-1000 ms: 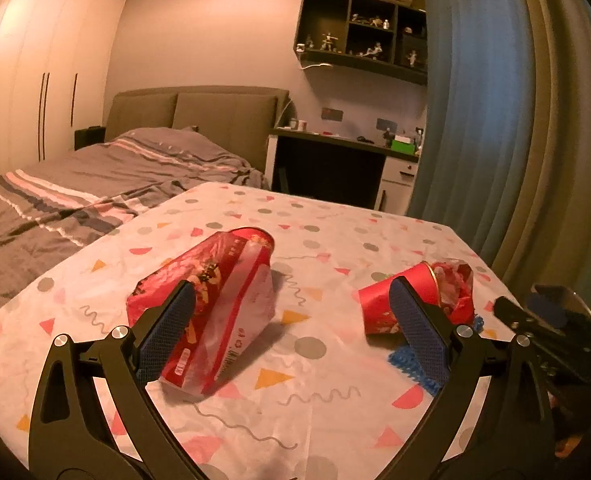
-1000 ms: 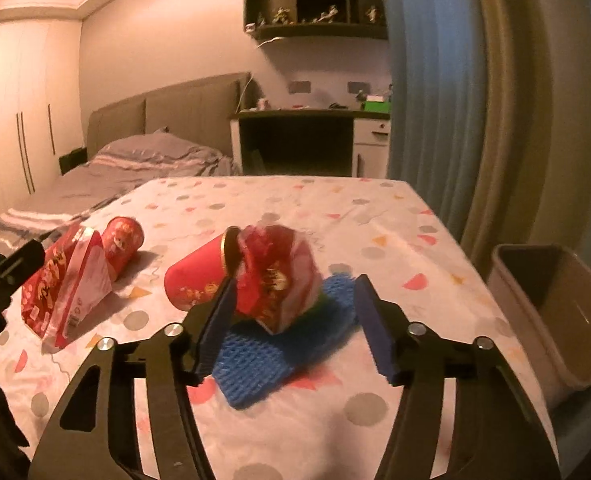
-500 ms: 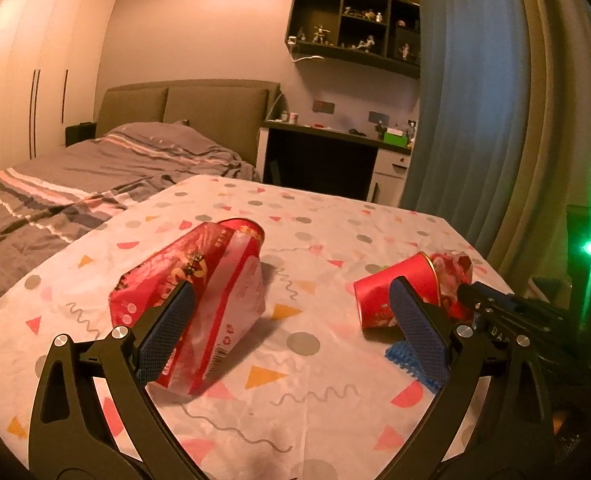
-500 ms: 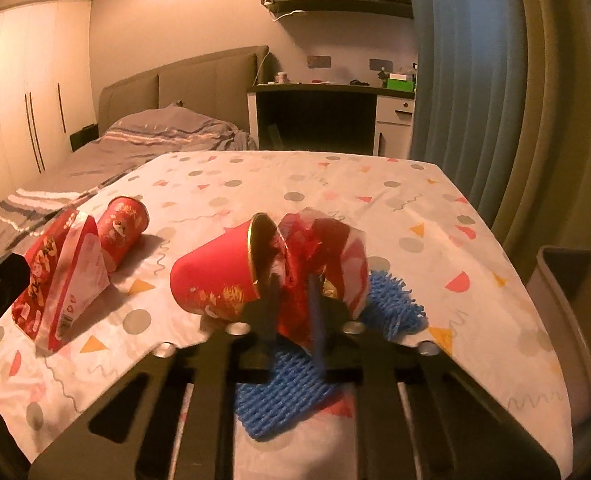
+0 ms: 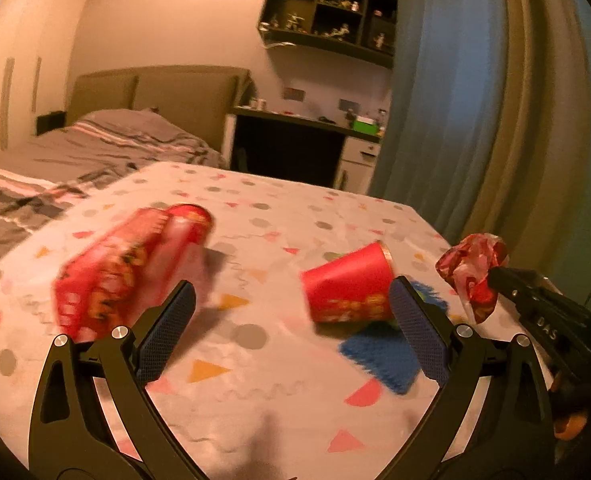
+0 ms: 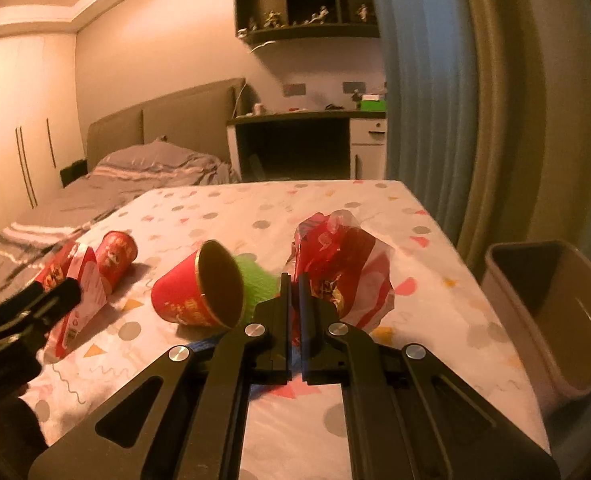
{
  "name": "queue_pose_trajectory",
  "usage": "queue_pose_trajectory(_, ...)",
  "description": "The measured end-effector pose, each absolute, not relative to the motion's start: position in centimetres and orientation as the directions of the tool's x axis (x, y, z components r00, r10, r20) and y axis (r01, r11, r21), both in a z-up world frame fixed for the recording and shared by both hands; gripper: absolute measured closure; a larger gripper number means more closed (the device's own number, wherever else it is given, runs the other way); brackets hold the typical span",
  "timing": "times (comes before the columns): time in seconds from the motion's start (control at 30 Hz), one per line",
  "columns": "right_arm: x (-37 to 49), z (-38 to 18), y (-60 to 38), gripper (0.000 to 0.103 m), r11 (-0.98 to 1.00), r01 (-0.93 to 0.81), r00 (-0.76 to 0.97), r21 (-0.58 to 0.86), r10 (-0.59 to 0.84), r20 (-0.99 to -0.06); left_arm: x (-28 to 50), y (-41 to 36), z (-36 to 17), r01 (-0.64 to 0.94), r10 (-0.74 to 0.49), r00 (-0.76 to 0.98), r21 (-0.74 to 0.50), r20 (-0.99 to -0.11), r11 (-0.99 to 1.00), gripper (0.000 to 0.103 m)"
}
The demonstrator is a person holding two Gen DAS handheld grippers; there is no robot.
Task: Collect trash
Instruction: 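Grasp the red crumpled wrapper with the right tool, then grasp the red paper cup with the left tool while the right tool holds the wrapper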
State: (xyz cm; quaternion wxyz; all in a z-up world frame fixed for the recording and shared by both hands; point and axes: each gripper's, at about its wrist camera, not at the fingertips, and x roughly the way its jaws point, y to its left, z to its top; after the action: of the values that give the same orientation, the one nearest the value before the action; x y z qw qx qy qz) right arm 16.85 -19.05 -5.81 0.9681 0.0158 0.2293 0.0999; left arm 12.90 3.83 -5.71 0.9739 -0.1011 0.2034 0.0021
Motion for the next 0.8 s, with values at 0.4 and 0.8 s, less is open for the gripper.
queue_pose_trajectory(0.4,14.8,-5.5,-23.4,0.099,0.983,-0.133,0.896,0.127,0.174,-0.409,18.8,1.2,-7.3,0.055,-0.187,0.841,-0.264,-0.508,0.963,0.007)
queue_pose_trajectory(0.8,14.6,-5.8,-24.9,0.099,0.982,-0.119,0.899,0.147,0.169,-0.404,23.1,0.7,-9.0,0.084,-0.247,0.787,-0.298,-0.565,0.951,0.007)
